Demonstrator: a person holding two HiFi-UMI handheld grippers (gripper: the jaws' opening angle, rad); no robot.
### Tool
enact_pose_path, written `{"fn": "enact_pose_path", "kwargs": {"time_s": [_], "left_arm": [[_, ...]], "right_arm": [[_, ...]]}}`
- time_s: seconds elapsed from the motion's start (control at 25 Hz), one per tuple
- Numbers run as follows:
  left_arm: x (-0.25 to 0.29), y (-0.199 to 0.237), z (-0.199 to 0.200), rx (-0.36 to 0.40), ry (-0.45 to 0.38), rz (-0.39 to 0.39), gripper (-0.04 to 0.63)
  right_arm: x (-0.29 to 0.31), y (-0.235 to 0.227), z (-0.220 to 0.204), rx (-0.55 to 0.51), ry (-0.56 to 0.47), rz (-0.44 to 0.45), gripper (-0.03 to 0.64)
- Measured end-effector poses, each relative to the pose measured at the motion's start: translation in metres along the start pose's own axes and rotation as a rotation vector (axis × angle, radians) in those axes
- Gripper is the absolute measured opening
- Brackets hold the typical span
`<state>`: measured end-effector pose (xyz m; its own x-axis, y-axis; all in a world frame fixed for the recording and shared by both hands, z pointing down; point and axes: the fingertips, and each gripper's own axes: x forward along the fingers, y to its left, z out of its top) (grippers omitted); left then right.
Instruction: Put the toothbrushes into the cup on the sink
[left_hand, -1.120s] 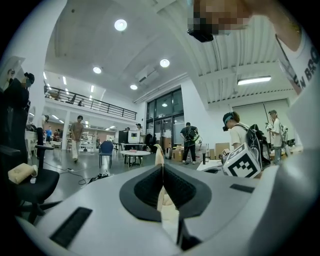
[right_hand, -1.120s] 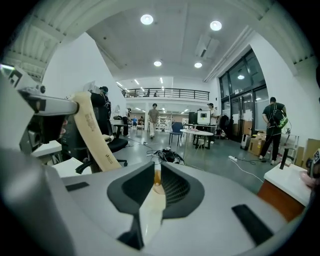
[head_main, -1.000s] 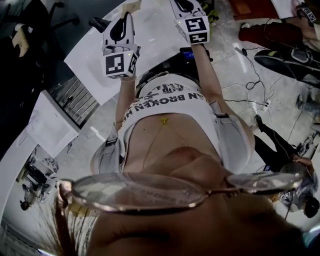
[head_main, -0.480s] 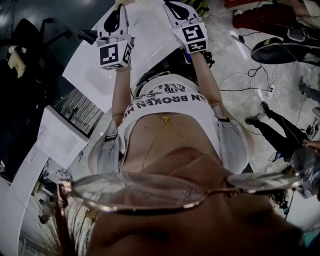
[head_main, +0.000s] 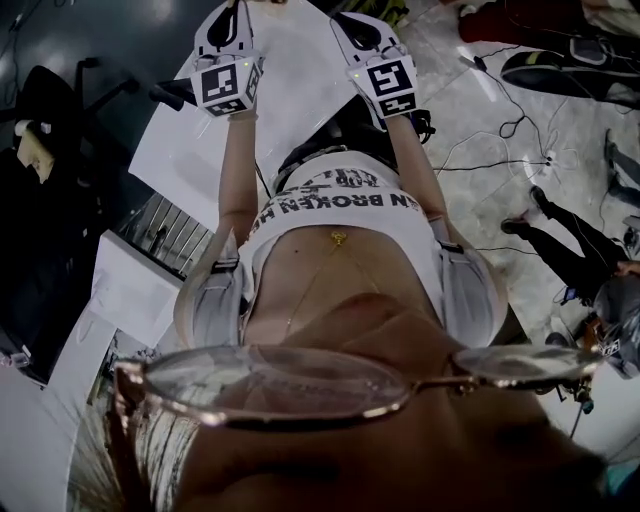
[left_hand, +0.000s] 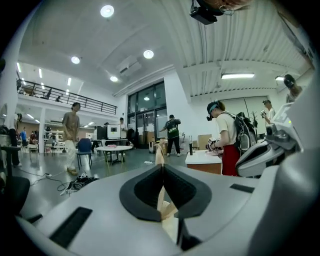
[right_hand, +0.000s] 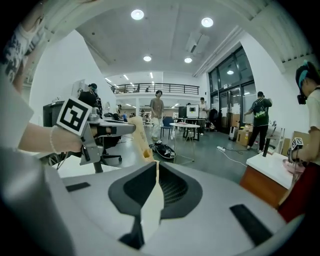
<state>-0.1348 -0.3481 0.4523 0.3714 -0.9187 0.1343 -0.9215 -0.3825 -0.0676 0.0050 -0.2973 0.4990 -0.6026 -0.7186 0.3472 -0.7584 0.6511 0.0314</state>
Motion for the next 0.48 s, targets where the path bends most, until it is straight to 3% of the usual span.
{"fn": "enact_pose_path", "kwargs": {"time_s": [0.48], "left_arm": [[0.033, -0.012, -0.068, -0.075, 0.151, -0.031, 0.015]], "right_arm": [[-0.007, -0.015, -0.009, 0.027, 0.014, -0.028, 0.035]]}}
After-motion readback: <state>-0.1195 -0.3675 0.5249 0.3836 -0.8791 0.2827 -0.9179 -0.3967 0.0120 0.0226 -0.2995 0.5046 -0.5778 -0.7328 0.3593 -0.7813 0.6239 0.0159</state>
